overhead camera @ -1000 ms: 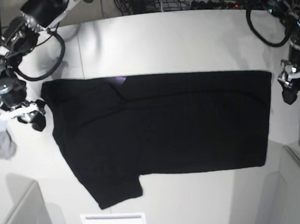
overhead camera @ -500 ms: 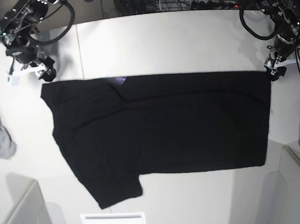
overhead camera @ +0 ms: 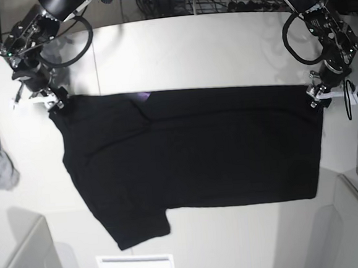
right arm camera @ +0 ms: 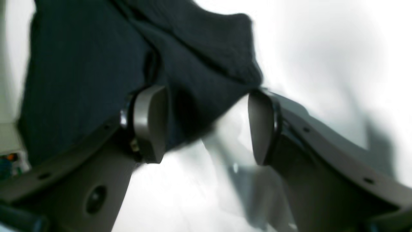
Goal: Fold the T-shirt properly
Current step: 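Grasp the folded edge with both grippers and drag the shirt away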
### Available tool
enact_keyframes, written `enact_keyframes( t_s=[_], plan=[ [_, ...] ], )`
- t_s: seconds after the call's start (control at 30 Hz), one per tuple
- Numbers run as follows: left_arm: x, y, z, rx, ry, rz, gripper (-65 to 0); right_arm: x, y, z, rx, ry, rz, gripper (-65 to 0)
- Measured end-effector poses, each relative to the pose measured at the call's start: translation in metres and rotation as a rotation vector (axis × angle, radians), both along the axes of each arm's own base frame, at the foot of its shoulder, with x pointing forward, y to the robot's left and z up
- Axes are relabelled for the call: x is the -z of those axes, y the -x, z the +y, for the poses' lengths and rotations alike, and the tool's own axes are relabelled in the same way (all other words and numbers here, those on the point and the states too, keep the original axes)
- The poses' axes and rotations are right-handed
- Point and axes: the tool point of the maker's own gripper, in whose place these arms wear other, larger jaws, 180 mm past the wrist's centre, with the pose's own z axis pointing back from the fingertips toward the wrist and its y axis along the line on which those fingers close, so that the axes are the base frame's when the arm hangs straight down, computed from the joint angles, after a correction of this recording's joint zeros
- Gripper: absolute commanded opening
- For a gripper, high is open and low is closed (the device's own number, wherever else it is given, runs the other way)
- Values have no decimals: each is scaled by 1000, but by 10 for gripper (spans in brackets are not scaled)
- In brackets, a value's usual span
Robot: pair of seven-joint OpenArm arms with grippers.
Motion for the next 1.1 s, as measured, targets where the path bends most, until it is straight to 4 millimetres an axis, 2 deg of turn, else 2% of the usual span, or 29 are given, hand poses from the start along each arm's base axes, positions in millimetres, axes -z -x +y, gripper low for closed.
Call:
enact_keyframes(
  t_s=[0.1,0.13,0.17,0.27,0.37,0.5,0.57,0.67,0.8,0.9,0.97,1.1],
  plan=[
    [5,6,1,-8,-3,11,-574,2,-5,1,11,-19,-16,-299],
    [5,7,2,-11,-5,13,-617,3,-5,1,16,-24,-20,-329],
    [6,8,3,-12,-7,21,-650,5,-5,2,17,-29,-18,-392],
    [6,8,3,-10,-8,21,-650,11,-2,6,11,-47,-1,-650],
    [4,9,6,4,-16,33,-650,12,0,4,18,-38,-3,-650],
    [9,31,16,14,-39,74,-650,11,14,1,8,-14,16,-650],
    [8,46,25,31,-57,109,-650,11,36,-1,-13,9,61,-650],
    [8,78,33,56,-96,186,-650,7,67,-1,-54,40,133,-650],
    [5,120,31,106,-152,273,-650,3,116,2,-80,39,218,-650],
    [0,138,31,133,-190,310,-650,2,148,10,-71,-24,231,-650],
    [-2,144,31,144,-203,320,-650,1,157,13,-62,-49,232,-650],
    [-2,147,30,146,-204,328,-650,1,155,13,-63,-49,227,-650]
  ],
)
